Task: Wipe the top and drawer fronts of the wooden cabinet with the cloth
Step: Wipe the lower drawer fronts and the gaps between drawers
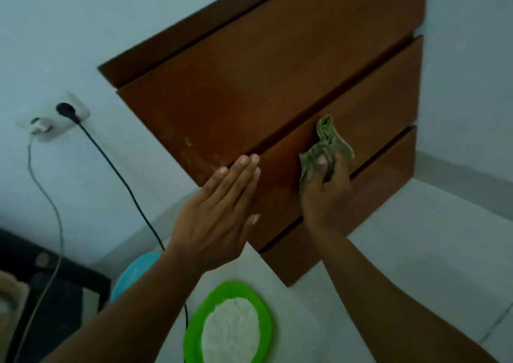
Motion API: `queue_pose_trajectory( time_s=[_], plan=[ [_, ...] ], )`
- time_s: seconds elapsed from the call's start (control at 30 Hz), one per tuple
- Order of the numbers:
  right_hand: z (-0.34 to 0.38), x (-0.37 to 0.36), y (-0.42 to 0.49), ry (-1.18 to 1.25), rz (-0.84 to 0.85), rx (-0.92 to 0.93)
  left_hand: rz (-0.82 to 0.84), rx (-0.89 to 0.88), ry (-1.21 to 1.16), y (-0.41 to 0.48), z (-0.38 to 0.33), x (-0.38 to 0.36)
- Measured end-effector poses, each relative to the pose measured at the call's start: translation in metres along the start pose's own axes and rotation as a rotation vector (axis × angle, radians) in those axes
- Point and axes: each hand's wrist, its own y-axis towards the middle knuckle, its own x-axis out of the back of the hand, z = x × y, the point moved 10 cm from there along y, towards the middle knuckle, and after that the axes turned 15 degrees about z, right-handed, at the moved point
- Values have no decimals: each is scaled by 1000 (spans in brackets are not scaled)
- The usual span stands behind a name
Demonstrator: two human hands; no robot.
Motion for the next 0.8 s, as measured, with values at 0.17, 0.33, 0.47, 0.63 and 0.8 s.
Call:
queue_pose_trajectory(
  time_s=[0.17, 0.33, 0.47, 0.63, 0.8],
  plan=[
    [82, -50, -31, 109, 173, 380, -70, 159, 77, -43, 54, 24],
    [130, -92, -48, -136, 353, 584, -107, 191, 133, -48, 74, 39],
    [127, -114, -53, -336, 394, 637, -151, 193, 142, -44, 75, 46],
    [114, -121, -55, -467, 352, 676, -165, 202, 119, -43, 74, 43],
    [85, -122, -67, -507, 373, 717, -139, 182, 101, -40, 67, 34]
  ],
)
